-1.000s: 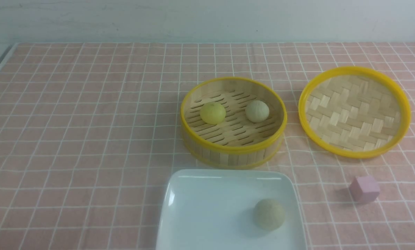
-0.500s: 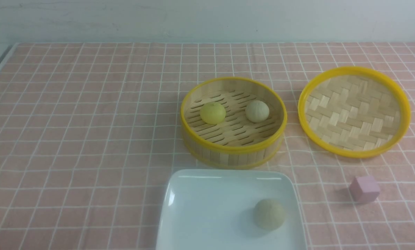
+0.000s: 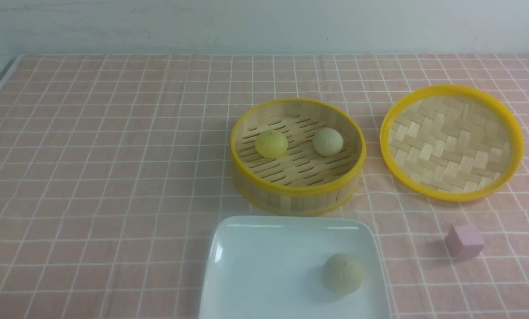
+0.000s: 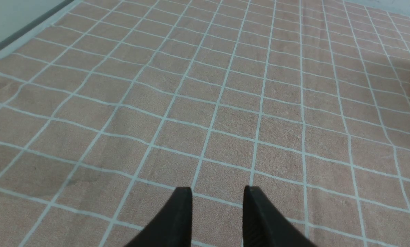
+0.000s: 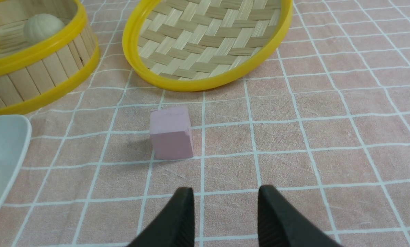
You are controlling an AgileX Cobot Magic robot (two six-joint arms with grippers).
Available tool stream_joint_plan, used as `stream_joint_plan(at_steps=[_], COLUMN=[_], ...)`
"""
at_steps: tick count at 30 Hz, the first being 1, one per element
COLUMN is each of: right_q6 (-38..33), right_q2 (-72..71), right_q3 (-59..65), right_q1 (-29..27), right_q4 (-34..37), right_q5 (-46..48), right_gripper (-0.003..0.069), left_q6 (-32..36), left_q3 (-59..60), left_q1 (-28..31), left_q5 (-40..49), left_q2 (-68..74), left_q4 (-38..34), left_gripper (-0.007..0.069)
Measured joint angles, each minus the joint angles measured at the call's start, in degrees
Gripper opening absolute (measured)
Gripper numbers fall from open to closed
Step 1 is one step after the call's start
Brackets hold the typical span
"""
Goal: Put the steamed buns into the plate on the pink tablecloth.
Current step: 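Reach toward a bun in the bamboo steamer with the right gripper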
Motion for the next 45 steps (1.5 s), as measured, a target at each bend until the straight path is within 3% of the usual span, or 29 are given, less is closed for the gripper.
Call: stream_joint_plan(at_steps=[3,5,6,8,11,14,20,22,25,26,29,33,37,39,40,41,45], right_q6=[-0.18,1.9,1.9,10.6,21.28,27.71,28.82,28.77,26.54,26.22,17.75,5.36,0.29,-2.45,-2.83,-5.62,-23.71], right_q2=[0.0,0.0,0.0,0.0,0.0,0.0,0.0,0.0,0.0,0.0,2.7,13.45,27.58,36.84,37.67,41.75,59.03], right_q3=[0.05,0.4,0.4,0.73,0.8,0.8,0.8,0.8,-1.38,-1.72,-9.45,-20.2,-28.09,-32.64,-33.05,-34.99,-41.58], right_q1=[0.0,0.0,0.0,0.0,0.0,0.0,0.0,0.0,0.0,0.0,0.0,0.0,0.0,0.0,0.0,0.0,0.26], right_q4=[-0.45,0.72,0.72,9.34,20.48,27.2,29.6,29.73,29.75,29.75,26.18,18.86,16.02,16.6,16.77,18.55,37.71], right_q5=[-0.43,-2.44,-2.66,-6.15,-9.28,-10.84,-11.27,-12.03,-16.6,-16.6,-17.59,-6.16,12.51,21.02,21.02,24.15,32.81], right_gripper=[0.0241,0.0241,0.0241,0.0241,0.0241,0.0241,0.0241,0.0241,0.0241,0.0241,0.023,0.0129,0.0015,-0.0005,-0.0006,-0.0009,-0.0009], left_q6=[-3.84,-12.72,-13.7,-24.72,-33.39,-35.41,-34.56,-32.55,-21.9,-21.17,-9.87,0.4,3.59,6.63,7.0,9.02,22.19], left_q3=[0.0,0.19,0.19,0.35,0.38,0.43,0.45,0.45,-3.84,-4.84,-13.61,-22.74,-26.32,-27.29,-27.38,-27.83,-29.35], left_q1=[0.06,0.07,0.07,0.07,0.07,0.07,0.07,0.07,0.07,0.07,0.07,0.07,0.07,0.07,0.07,0.07,0.07], left_q5=[-0.47,-1.95,-2.08,-3.64,-4.92,-5.79,-7.83,-9.07,-9.63,-9.53,-6.22,8.22,21.59,25.87,26.14,27.54,29.7], left_q2=[0.0,0.0,0.0,0.0,0.0,0.0,0.0,0.0,0.0,0.0,1.16,10.79,24.21,32.77,33.51,37.1,48.95], left_q4=[-3.69,-13.88,-15.01,-27.77,-36.96,-39.78,-39.16,-38.61,-37.39,-37.38,-36.8,-36.46,-36.36,-36.4,-36.4,-36.97,-45.8], left_gripper=[0.0239,0.0239,0.0239,0.0239,0.0239,0.0239,0.0239,0.023,0.0138,0.013,0.0028,-0.0001,-0.0001,-0.0001,-0.0001,-0.0001,0.0])
